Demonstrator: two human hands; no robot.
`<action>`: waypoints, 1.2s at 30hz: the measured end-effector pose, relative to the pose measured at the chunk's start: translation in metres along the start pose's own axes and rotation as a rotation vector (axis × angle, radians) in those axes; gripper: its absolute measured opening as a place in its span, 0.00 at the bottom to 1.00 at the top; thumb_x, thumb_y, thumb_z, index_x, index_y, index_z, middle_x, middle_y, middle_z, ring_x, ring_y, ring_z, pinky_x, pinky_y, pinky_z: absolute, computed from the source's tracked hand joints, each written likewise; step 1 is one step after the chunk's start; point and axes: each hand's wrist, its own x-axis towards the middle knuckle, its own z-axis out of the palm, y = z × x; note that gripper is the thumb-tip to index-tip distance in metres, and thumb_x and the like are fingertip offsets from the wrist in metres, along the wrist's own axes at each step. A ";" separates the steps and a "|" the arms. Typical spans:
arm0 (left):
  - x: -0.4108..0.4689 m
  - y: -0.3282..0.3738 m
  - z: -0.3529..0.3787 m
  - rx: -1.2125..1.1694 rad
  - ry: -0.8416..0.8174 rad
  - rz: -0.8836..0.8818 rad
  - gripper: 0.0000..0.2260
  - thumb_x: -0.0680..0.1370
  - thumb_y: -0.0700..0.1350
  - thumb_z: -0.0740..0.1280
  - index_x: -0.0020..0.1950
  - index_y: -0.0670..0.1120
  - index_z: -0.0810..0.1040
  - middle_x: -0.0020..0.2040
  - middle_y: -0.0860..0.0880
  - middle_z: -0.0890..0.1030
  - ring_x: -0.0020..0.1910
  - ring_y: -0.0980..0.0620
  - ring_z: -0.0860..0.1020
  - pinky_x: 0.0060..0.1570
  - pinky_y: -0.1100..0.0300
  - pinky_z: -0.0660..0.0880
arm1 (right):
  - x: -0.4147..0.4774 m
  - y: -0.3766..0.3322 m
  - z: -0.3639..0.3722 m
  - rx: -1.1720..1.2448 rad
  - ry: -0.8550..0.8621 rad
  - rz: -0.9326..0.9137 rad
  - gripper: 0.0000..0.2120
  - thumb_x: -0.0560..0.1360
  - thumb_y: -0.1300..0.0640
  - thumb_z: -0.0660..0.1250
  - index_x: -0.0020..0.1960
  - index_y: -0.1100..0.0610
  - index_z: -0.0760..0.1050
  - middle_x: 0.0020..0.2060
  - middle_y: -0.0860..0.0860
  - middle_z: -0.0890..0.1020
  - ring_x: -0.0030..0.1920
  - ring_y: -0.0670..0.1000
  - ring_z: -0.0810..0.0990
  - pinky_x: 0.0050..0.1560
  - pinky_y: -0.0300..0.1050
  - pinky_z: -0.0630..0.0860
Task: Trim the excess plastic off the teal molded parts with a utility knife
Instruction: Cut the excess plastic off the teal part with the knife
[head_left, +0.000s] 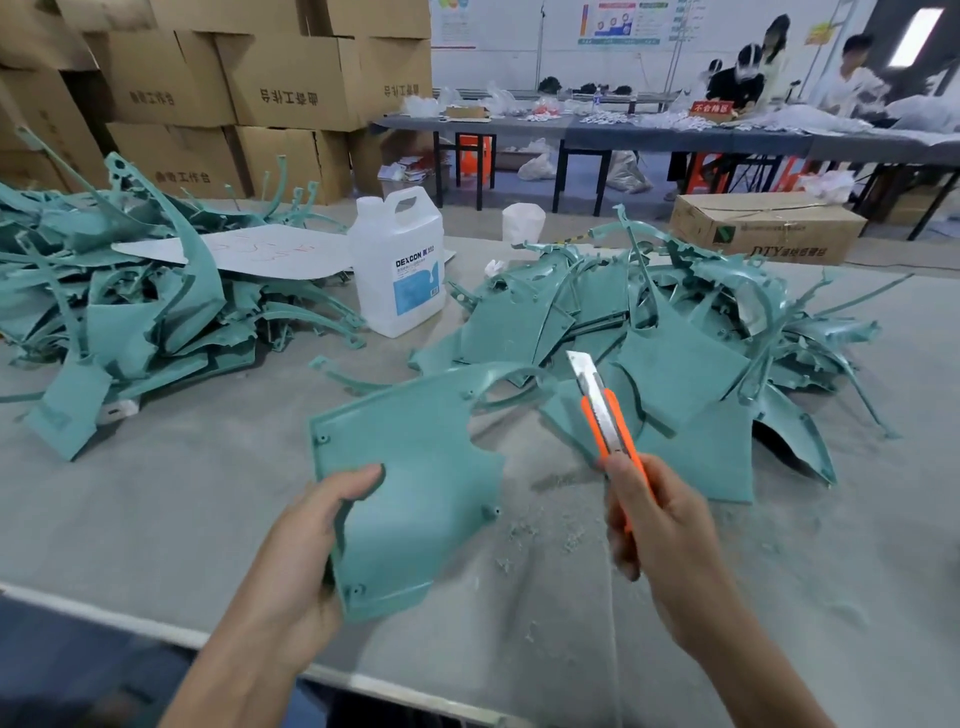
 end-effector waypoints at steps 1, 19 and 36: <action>0.000 -0.007 0.003 -0.062 -0.007 -0.070 0.15 0.66 0.48 0.68 0.48 0.45 0.87 0.50 0.41 0.86 0.39 0.43 0.86 0.31 0.51 0.81 | -0.008 -0.001 0.007 0.053 -0.013 -0.012 0.15 0.77 0.43 0.69 0.44 0.55 0.76 0.28 0.50 0.73 0.24 0.49 0.70 0.20 0.40 0.65; -0.021 -0.035 0.015 0.355 -0.281 0.317 0.15 0.76 0.48 0.68 0.60 0.64 0.79 0.60 0.52 0.83 0.59 0.51 0.82 0.52 0.61 0.80 | -0.032 0.002 0.048 0.232 -0.036 -0.027 0.09 0.73 0.53 0.76 0.49 0.50 0.77 0.34 0.48 0.78 0.32 0.47 0.75 0.29 0.44 0.76; -0.036 0.004 0.027 0.715 0.002 0.787 0.11 0.74 0.63 0.67 0.53 0.63 0.82 0.44 0.59 0.85 0.40 0.63 0.81 0.36 0.67 0.77 | -0.034 -0.033 0.047 0.351 -0.060 -0.144 0.12 0.72 0.49 0.75 0.51 0.51 0.77 0.46 0.56 0.83 0.49 0.59 0.84 0.42 0.47 0.81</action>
